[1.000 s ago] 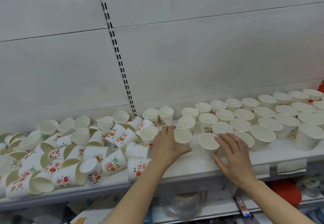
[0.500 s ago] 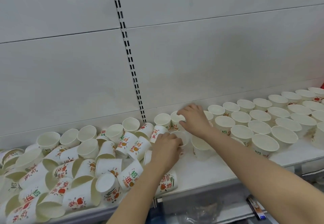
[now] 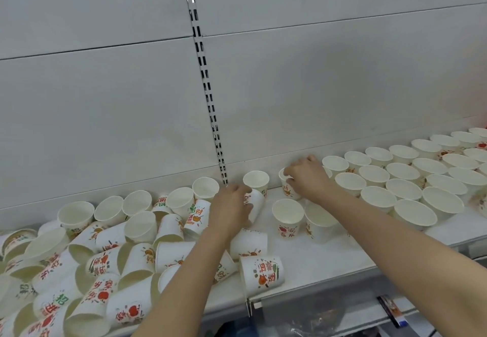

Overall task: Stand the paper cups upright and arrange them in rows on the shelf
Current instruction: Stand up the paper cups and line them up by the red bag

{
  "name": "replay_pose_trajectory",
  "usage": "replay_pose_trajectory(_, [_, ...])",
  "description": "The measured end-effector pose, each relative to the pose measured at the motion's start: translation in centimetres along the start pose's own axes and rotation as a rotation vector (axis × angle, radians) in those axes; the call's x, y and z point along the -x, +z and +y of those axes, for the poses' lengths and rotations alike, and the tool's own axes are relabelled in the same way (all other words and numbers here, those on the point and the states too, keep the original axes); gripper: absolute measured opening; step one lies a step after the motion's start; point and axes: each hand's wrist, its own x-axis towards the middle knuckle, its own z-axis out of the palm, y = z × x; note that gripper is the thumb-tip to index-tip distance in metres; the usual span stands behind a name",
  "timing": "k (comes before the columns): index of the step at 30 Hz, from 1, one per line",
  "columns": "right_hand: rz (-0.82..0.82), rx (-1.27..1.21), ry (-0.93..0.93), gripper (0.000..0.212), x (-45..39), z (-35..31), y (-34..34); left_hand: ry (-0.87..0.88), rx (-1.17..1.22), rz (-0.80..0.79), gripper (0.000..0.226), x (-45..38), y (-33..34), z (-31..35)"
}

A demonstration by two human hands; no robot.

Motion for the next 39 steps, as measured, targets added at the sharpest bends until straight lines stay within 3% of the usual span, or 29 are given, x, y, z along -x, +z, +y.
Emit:
replay_pose_trajectory(4, [0.094, -0.334, -0.128, 0.031, -0.9, -1.7, -1.5, 0.033, -0.123, -0.173, 0.049, -2.0, 0.7, 0.6])
replay_pose_trajectory(8, [-0.13, -0.355, -0.196, 0.029, -2.6, -3.2, -1.3, 0.028, -0.142, -0.229, 0.057, -2.8, 1.2, 0.8])
replay_pose_trajectory(11, [-0.174, -0.311, -0.213, 0.017, -2.5, -3.0, -0.4, 0.019, -0.112, -0.219, 0.059, -2.9, 1.7, 1.0])
replay_pose_trajectory(13, [-0.131, -0.248, -0.22, 0.014, -2.4, -2.1, -0.3, -0.024, -0.058, -0.196, 0.056, -3.1, 1.6, 1.0])
replay_pose_trajectory(18, [-0.028, -0.119, -0.3, 0.017, -2.1, 0.0, 0.7, -0.075, 0.093, -0.032, 0.014, -3.1, 1.0, 1.4])
replay_pose_trajectory(23, [-0.071, -0.184, -0.288, 0.015, -1.4, 0.1, 0.7, -0.088, 0.107, 0.0, 0.01, -1.4, 1.7, 1.6])
replay_pose_trajectory(26, [-0.024, -0.358, -0.214, 0.016, -0.2, 0.2, -0.5, -0.145, 0.198, 0.046, 0.023, 0.3, 0.9, 1.6])
replay_pose_trajectory(30, [0.271, -0.702, -0.129, 0.015, 5.0, -0.6, -2.2, -0.275, 0.191, 0.278, 0.023, 5.3, -1.1, 2.1])
replay_pose_trajectory(32, [0.374, -0.767, -0.187, 0.021, 8.7, -2.3, -2.0, -0.364, 0.157, 0.289, 0.021, 8.1, -1.4, 2.2])
replay_pose_trajectory(34, [0.364, -0.79, -0.304, 0.032, 12.1, -4.7, -1.6, -0.429, 0.084, 0.232, 0.028, 9.6, -1.1, 1.9])
replay_pose_trajectory(36, [0.288, -0.732, -0.406, 0.047, 14.1, -7.1, -1.1, -0.463, 0.021, 0.143, 0.039, 9.3, -0.9, 1.8])
replay_pose_trajectory(39, [0.13, -0.626, -0.403, 0.067, 14.7, -10.0, -0.9, -0.488, -0.06, 0.039, 0.047, 7.6, -1.2, 2.5])
